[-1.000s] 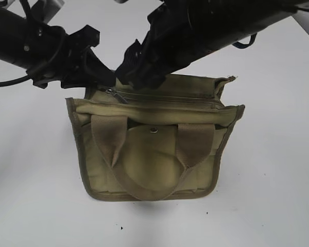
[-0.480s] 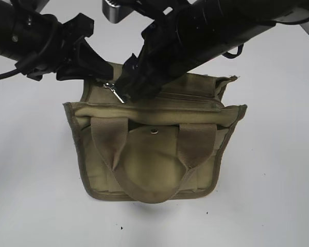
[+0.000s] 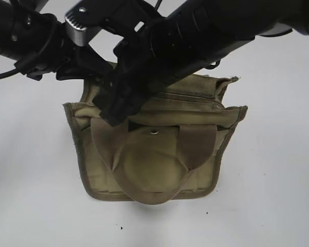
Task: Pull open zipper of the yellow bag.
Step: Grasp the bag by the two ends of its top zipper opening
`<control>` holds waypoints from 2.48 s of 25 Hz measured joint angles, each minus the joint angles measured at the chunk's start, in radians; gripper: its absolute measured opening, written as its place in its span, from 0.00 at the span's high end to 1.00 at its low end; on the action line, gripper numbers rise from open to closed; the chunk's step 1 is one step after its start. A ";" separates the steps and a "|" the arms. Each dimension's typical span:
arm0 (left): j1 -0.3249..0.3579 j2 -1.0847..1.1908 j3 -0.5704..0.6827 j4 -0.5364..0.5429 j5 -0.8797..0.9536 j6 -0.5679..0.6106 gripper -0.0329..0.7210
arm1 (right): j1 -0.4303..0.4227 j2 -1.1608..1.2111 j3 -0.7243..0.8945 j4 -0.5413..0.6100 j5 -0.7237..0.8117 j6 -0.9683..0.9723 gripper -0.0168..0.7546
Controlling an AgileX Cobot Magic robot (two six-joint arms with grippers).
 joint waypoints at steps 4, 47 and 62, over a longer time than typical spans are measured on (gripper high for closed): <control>0.000 0.000 0.000 0.000 0.001 0.000 0.95 | 0.003 0.002 0.000 -0.018 0.000 -0.007 0.52; 0.000 -0.015 0.001 0.007 0.023 0.000 0.95 | -0.021 0.040 -0.002 -0.117 0.029 0.099 0.75; -0.001 -0.020 0.001 -0.017 0.042 0.000 0.95 | -0.059 -0.004 -0.002 -0.111 0.125 0.113 0.98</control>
